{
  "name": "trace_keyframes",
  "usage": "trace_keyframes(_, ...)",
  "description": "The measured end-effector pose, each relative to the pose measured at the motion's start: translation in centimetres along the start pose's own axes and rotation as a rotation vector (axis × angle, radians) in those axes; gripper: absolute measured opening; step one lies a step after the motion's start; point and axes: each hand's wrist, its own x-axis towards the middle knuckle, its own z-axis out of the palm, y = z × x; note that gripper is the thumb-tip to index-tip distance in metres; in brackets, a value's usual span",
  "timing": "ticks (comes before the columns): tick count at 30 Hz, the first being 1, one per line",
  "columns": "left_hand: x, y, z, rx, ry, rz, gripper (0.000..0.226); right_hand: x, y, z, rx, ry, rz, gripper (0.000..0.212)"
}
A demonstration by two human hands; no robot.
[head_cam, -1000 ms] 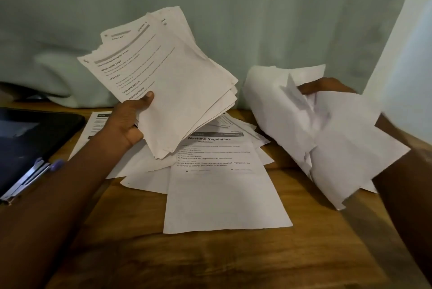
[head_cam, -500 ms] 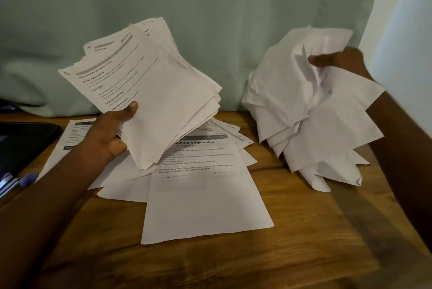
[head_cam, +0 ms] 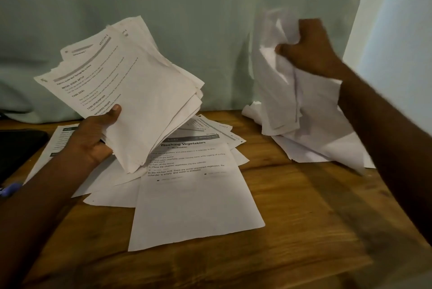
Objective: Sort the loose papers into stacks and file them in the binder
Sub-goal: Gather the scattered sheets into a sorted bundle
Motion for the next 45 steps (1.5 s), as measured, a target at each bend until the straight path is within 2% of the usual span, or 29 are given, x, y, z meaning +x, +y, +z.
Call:
trace_keyframes(2,0.5,0.0,-0.5,-0.019,0.006,0.005,0.019,-2.2,-0.6,3.0,-0.108,-0.137,-0.058,0.016)
trace_keyframes(4,1.2,-0.3,-0.9,0.020,0.012,0.001,0.024,-4.1,-0.6,6.0,-0.203,-0.289,-0.062,0.022)
trace_keyframes(6,1.5,-0.3,-0.8,0.053,0.019,-0.018,0.017,-5.6,0.4,8.7,-0.293,-0.372,-0.012,0.029)
trace_keyframes(8,1.9,-0.4,-0.8,0.089,-0.004,-0.032,0.014,-7.4,1.2,10.8,-0.293,-0.461,0.033,0.050)
trace_keyframes(11,3.0,-0.8,-0.6,0.161,0.059,-0.050,0.049,-9.1,2.4,12.9,-0.177,-0.633,-0.001,0.097)
trace_keyframes(12,3.2,-0.8,-0.5,0.194,0.060,-0.037,0.057,-9.6,2.9,13.4,-0.165,-0.680,-0.013,0.102)
trace_keyframes(14,3.1,-0.8,-0.6,0.153,0.027,-0.035,0.052,-10.0,3.8,14.5,-0.188,-0.703,0.002,0.086)
trace_keyframes(17,3.5,-1.4,-1.4,0.058,0.019,-0.028,0.054,-9.6,4.3,15.7,-0.293,-0.637,0.034,0.038)
trace_keyframes(18,3.6,-1.4,-1.6,0.054,0.008,-0.010,0.043,-9.3,4.3,16.2,-0.307,-0.613,0.065,0.033)
trace_keyframes(19,3.3,-1.3,-1.4,0.050,0.021,0.017,0.020,-9.0,4.1,16.6,-0.293,-0.596,0.104,0.036)
trace_keyframes(20,3.6,-1.4,-1.7,0.044,0.031,0.033,0.024,-8.6,3.7,17.0,-0.250,-0.581,0.153,0.042)
trace_keyframes(21,3.6,-1.5,-1.9,0.028,0.042,0.015,0.041,-8.2,3.5,17.4,-0.200,-0.560,0.186,0.045)
trace_keyframes(22,3.8,-1.5,-2.1,-0.003,0.029,0.012,0.041,-7.8,3.2,17.8,-0.163,-0.539,0.204,0.043)
trace_keyframes(25,4.5,-1.9,-2.9,-0.012,0.024,-0.005,0.044,-6.4,2.7,19.5,-0.215,-0.540,0.163,0.021)
trace_keyframes(27,4.5,-2.1,-2.9,0.020,0.030,0.015,0.046,-5.8,2.6,21.0,-0.294,-0.597,0.168,0.019)
trace_keyframes(31,5.0,-2.6,-3.2,0.025,0.000,0.008,0.047,-5.0,2.5,24.1,-0.347,-0.677,0.246,0.053)
trace_keyframes(33,5.5,-3.0,-3.8,-0.008,-0.017,-0.007,0.049,-4.3,2.3,25.0,-0.332,-0.678,0.305,0.061)
trace_keyframes(37,6.0,-3.2,-4.2,-0.041,-0.016,-0.010,0.050,-3.0,2.2,25.8,-0.203,-0.685,0.456,0.046)
trace_keyframes(41,6.0,-3.2,-4.2,-0.066,0.006,0.009,0.047,-2.2,3.0,26.5,-0.029,-0.589,0.609,0.033)
trace_keyframes(45,6.1,-3.2,-4.2,-0.115,-0.017,-0.006,0.049,-1.5,3.6,26.0,0.081,-0.393,0.534,0.017)
